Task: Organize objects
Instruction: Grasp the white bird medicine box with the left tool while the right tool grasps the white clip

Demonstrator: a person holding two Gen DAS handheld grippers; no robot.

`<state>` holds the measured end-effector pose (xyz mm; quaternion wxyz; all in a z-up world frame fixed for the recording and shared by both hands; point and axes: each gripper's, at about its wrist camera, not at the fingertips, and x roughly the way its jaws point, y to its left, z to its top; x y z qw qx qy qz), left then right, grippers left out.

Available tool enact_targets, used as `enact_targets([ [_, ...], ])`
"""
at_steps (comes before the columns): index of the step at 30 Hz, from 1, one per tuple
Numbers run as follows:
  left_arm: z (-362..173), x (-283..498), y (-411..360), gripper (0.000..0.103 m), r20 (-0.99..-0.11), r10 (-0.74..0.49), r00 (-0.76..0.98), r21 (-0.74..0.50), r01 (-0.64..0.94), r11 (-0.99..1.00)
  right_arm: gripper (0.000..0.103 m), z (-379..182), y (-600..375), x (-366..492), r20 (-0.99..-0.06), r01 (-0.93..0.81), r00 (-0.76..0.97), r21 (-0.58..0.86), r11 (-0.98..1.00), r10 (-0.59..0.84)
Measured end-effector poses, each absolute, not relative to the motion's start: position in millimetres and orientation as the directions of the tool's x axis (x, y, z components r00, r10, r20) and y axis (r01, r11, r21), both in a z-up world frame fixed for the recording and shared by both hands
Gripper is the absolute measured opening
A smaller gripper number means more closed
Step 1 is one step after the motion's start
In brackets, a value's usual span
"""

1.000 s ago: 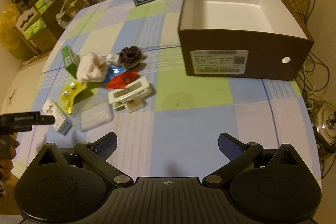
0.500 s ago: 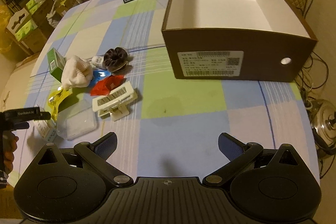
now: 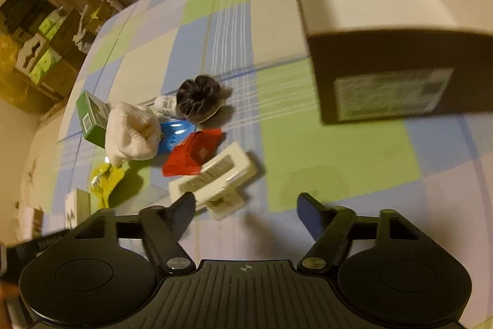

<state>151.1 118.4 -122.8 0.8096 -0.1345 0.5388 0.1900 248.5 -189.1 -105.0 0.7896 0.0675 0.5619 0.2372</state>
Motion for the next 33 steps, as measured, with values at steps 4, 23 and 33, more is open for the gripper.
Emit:
enact_targets([
  [4, -122, 148, 121, 0.077, -0.924, 0.159, 0.348, -0.018, -0.456, 0.89, 0.046, -119, -179, 256, -0.845, -0.231, 0.238, 0.43, 0.873, 0.479],
  [23, -121, 155, 112, 0.076, -0.925, 0.125, 0.359, -0.028, -0.393, 0.919, 0.022, -111, -214, 270, -0.858, -0.341, 0.252, 0.355, 0.87, 0.449],
  [33, -123, 166, 111, 0.076, -0.924, 0.135, 0.358, -0.012, -0.38, 0.925, 0.069, -125, -175, 249, -0.885, -0.417, 0.286, 0.229, 0.88, 0.366],
])
